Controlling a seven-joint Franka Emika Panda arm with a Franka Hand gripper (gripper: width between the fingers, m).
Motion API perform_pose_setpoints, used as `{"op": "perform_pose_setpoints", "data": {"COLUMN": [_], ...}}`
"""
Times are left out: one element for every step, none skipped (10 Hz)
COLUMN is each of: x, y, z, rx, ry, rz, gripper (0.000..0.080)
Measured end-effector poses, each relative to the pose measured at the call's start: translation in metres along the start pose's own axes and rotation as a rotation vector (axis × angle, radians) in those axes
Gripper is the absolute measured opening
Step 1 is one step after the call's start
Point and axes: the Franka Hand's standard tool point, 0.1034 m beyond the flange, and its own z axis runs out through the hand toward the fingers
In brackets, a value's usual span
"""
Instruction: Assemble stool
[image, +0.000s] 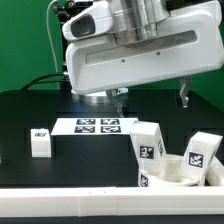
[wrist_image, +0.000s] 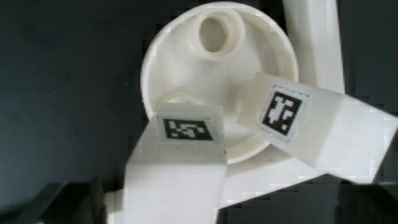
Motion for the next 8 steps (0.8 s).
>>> {"op": "perform_pose_setpoints", "data": {"x": [0.0,0.0,0.004,0.008,0.011,0.012,0.012,0.012], "y": [0.0,0.001,0.005,0.007,0.009,0.009,0.011,0.013], "z": [0.0,0.0,0.0,0.0,-0.001,-0.001,-0.001,-0.001], "rx": [0.0,-0.001,-0.026,-0.044,-0.062,-0.086,-0.094,-0.098], "ry": [0.0,0.0,0.014,0.022,0.019,0.016,0.011,0.006], "rz": [-0.008,-0.043,-0.233,-0.385,-0.493,-0.575,-0.651,-0.724], "gripper": [0.0649,0.0649,0.0649,0.0649,0.0649,0.0649,0.0649,0.0649]}}
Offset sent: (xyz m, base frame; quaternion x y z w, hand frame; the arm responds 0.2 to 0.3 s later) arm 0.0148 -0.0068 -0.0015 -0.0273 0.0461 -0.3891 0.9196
